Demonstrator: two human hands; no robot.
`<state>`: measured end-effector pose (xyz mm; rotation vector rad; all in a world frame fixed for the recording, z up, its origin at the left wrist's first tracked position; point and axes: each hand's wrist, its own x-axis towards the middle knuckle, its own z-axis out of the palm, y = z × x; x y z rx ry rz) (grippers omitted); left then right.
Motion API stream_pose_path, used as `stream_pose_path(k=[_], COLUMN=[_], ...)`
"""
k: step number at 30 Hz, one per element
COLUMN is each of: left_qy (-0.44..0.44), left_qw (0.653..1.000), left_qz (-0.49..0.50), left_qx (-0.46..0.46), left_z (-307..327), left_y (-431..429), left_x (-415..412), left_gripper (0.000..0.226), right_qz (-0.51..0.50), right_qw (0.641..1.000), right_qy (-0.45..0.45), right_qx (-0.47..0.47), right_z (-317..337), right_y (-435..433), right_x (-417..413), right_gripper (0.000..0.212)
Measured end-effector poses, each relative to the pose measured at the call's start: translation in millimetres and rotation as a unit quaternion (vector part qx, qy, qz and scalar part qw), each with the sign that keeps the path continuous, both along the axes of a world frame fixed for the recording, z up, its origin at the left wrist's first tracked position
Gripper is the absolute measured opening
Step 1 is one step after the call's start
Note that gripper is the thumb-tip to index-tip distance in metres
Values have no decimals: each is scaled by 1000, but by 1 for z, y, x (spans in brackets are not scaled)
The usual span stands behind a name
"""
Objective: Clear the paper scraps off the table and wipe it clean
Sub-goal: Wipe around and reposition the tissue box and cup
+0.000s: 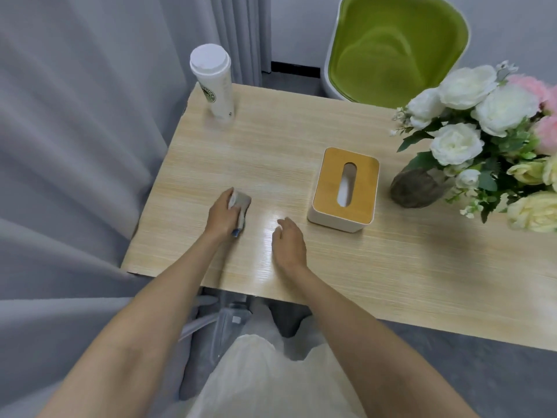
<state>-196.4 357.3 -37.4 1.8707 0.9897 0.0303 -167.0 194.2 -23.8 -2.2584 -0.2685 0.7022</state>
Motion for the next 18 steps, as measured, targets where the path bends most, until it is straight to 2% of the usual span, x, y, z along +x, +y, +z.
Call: stream_pose_path(k=[2, 4, 7, 8, 10, 14, 16, 18], left_qy=[3, 5, -3, 2, -16, -115, -125, -56], left_qw=[998, 996, 983, 972, 960, 917, 919, 949], left_qz=[-11, 11, -40, -73, -143, -316, -305, -204], left_qx=[66, 93, 177, 222, 240, 216, 215, 233], left_z=[-2, -1, -1, -1, -4, -22, -22, -16], left_y=[4, 8, 5, 1, -9, -6, 33, 86], left_x=[-5, -11, -16, -17, -21, -13, -2, 10], left_gripper=[52, 56, 40, 39, 42, 33, 30, 33], right_qz=[60, 72, 84, 87, 77, 44, 72, 74], right_qw=[997, 994, 988, 987, 989, 996, 989, 988], right_qy=[-31, -60, -94, -100, -98, -64, -108, -118], right_qx=[-39, -65, -87, -86, -77, -48, -70, -72], right_z=[-6, -10, -17, -20, -26, -30, -33, -35], right_y=[11, 21, 33, 37, 42, 54, 63, 76], right_x=[8, 14, 22, 23, 26, 40, 48, 55], right_gripper=[42, 42, 45, 48, 54, 58, 60, 61])
